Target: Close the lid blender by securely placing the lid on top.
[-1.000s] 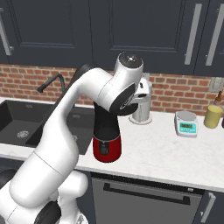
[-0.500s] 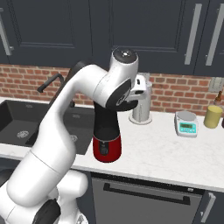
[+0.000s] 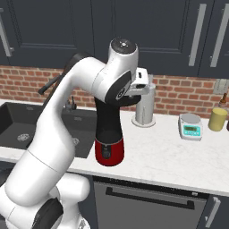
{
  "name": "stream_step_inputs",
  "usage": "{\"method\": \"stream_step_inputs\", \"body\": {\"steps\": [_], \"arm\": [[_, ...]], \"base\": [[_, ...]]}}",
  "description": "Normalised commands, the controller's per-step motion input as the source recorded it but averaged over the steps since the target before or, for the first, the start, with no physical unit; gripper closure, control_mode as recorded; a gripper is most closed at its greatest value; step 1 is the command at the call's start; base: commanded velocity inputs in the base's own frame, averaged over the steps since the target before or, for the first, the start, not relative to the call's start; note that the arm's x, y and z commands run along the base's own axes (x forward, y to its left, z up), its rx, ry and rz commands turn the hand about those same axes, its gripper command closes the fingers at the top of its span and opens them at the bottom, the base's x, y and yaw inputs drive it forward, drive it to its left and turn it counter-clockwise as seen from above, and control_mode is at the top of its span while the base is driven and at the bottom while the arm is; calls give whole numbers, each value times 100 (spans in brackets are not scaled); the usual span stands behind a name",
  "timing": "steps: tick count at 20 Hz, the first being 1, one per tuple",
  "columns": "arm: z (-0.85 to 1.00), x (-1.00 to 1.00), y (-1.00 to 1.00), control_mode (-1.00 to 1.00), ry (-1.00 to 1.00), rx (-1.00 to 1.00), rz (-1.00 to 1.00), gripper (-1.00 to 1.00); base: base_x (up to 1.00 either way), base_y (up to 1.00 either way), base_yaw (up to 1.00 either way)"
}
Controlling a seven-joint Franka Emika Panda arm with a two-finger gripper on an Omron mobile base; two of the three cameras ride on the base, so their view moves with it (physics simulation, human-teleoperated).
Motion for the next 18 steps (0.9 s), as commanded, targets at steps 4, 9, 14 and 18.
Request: {"method": "stream_step_inputs", "body": {"steps": [4,9,14,18], "arm": [[27,0,2,-100,0,0,0,100],[8,0,16,-100,0,0,0,100],[0,0,25,-100,0,0,0,100],[-5,2,27,-100,0,0,0,100]], "base": [[0,0,0],[0,0,0],[0,0,0],[0,0,0]]}}
